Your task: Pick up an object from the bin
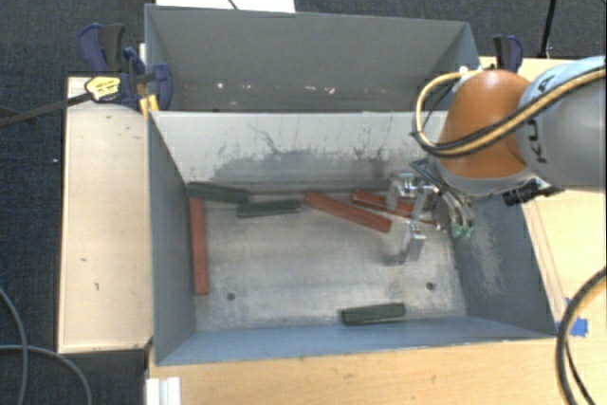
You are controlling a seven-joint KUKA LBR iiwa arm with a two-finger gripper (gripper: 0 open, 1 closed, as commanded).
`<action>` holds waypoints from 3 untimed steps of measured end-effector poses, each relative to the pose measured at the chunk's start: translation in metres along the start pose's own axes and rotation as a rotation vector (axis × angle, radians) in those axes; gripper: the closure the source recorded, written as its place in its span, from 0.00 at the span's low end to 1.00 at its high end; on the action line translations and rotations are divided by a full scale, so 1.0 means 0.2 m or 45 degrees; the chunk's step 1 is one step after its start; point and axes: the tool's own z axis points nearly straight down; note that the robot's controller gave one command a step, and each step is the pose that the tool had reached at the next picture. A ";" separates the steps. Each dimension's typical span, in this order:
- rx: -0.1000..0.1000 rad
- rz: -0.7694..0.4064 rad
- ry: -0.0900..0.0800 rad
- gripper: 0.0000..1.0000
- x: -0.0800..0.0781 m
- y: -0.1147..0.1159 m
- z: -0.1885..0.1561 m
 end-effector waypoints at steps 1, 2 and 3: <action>0.000 0.001 0.000 0.00 0.00 0.00 0.00; 0.000 0.282 -0.006 1.00 -0.03 0.11 0.03; 0.000 0.282 -0.006 1.00 -0.03 0.11 0.03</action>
Offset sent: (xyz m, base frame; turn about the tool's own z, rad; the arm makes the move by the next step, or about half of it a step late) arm 0.0052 0.0211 -0.0084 0.2221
